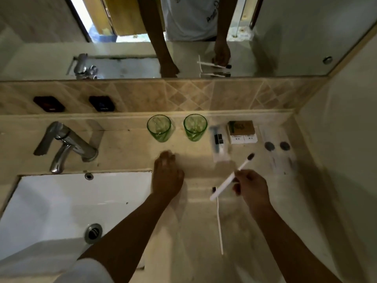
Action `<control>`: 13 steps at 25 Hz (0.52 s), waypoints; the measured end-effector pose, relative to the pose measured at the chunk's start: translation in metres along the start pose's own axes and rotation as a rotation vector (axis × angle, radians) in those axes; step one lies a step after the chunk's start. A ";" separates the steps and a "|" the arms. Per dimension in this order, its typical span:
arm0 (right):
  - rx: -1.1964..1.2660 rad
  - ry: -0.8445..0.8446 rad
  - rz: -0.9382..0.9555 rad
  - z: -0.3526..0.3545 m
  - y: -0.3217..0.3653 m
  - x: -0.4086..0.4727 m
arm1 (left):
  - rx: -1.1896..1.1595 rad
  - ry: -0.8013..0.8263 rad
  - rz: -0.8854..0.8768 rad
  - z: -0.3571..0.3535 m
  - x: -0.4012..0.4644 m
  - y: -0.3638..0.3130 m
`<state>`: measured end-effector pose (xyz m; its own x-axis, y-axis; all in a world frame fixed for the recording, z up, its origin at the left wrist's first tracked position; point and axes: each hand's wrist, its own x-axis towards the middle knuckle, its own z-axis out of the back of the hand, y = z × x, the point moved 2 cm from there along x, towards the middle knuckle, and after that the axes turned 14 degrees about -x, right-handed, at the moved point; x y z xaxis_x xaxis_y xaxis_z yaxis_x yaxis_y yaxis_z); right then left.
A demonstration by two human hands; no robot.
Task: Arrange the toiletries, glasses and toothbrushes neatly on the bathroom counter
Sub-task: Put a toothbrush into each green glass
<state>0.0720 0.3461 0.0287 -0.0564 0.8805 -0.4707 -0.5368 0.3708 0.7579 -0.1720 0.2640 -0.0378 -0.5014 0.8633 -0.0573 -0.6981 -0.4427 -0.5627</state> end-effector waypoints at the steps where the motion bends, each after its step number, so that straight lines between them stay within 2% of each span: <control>1: 0.036 0.009 0.038 -0.008 0.024 0.011 | 0.037 0.012 -0.010 -0.007 0.007 0.006; 8: 0.181 -0.026 0.349 -0.023 0.134 0.075 | 0.066 -0.033 0.001 -0.026 0.009 0.025; 13: 0.080 -0.036 0.619 -0.035 0.151 0.110 | 0.089 -0.050 -0.006 -0.029 0.011 0.028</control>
<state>-0.0447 0.4887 0.0749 -0.3080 0.9479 0.0810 -0.3484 -0.1916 0.9176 -0.1817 0.2682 -0.0779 -0.5204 0.8538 -0.0118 -0.7424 -0.4593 -0.4877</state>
